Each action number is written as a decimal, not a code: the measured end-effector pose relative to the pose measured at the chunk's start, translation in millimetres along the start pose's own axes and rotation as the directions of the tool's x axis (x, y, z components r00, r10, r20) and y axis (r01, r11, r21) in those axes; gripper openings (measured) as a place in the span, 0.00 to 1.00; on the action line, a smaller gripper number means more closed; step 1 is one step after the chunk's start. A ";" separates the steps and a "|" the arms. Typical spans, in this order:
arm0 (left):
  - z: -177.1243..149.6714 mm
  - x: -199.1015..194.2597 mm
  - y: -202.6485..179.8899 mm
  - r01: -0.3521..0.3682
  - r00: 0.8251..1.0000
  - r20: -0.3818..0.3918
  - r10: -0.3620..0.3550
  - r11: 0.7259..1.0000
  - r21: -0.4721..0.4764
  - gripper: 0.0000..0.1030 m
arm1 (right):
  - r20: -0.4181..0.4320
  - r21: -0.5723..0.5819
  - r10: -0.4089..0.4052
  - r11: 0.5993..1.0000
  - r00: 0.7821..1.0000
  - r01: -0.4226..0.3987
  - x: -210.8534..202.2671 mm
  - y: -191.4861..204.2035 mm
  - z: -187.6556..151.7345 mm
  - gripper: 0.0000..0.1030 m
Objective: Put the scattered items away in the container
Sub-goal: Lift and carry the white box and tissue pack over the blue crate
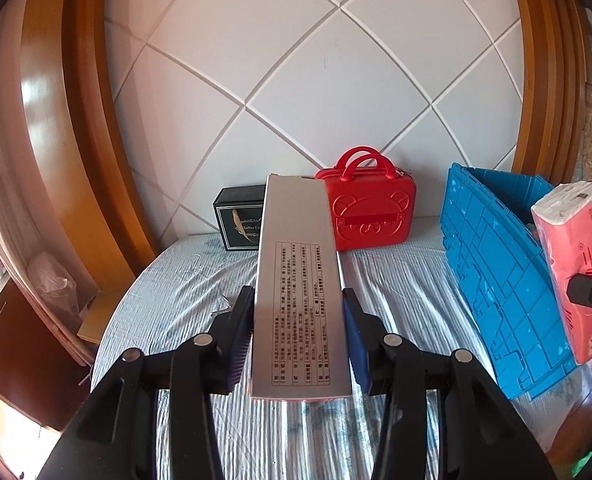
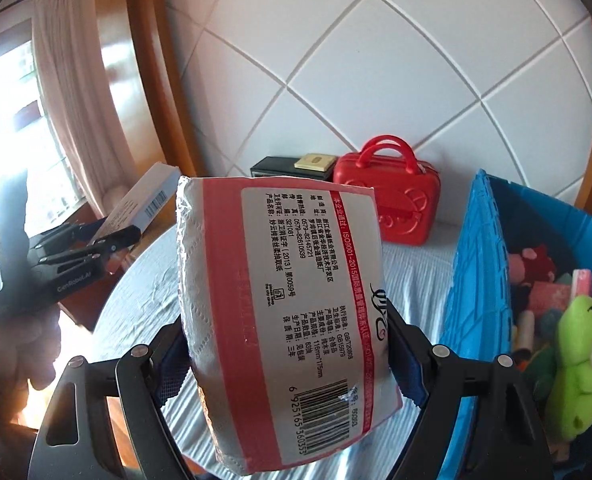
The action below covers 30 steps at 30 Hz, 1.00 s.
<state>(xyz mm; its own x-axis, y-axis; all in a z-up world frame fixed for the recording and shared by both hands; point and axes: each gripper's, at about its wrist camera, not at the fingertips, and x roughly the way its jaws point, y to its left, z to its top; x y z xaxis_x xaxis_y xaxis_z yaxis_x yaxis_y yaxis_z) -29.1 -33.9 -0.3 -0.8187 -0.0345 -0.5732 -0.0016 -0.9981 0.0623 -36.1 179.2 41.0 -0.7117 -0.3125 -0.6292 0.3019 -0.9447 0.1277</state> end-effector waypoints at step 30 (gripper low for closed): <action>37.8 -26.5 -122.7 0.063 0.995 0.072 -0.067 0.996 0.064 0.40 | 0.128 0.062 -0.015 0.998 0.992 0.007 -84.3 -102.6 -3.1 0.81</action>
<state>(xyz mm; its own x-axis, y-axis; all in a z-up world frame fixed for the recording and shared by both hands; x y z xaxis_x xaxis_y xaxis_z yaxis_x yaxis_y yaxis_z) -29.0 91.4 38.2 -0.8560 0.0368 -0.5157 -0.0898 -0.9929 0.0782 -5.1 302.8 78.6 -0.7917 -0.3087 -0.5273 0.2574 -0.9512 0.1704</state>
